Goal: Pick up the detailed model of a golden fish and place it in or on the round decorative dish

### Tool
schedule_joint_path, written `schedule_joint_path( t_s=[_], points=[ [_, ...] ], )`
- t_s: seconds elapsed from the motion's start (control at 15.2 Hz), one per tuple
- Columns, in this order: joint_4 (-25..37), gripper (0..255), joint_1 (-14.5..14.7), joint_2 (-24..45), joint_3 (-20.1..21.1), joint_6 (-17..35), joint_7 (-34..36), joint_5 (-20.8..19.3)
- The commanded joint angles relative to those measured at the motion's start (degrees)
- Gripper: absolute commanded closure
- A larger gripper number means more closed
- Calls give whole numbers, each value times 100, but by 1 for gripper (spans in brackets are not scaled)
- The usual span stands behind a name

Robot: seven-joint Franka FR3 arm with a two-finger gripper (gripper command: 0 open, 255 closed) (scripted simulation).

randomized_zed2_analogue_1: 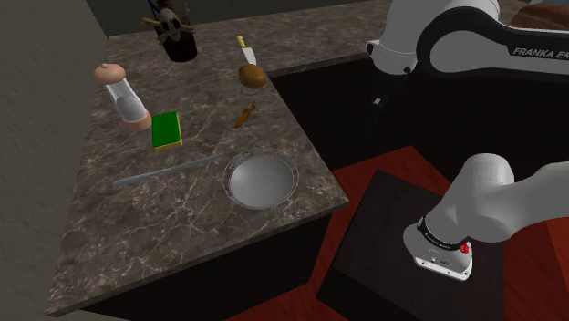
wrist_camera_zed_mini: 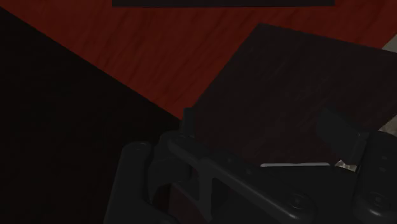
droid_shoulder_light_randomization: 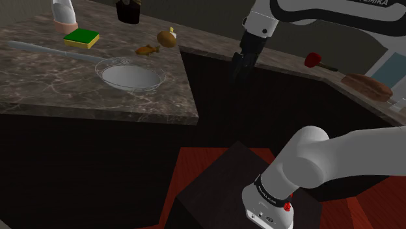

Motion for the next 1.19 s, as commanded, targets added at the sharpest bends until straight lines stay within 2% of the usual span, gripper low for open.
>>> schedule_joint_path(
  t_s=[0.0, 0.33, 0.59, 0.86, 1.12],
  points=[
    [0, 0, 0, 0, 0, 0, 0, 0],
    [306, 0, -161, 589, 713, 401, 1775, 555],
    [760, 0, -341, 1234, 1220, 729, 3158, 825],
    [1378, 0, -557, 1986, 1659, 1012, 4524, 906],
    [2138, 0, -760, 2810, 2004, 1210, 5886, 790]
  ],
)
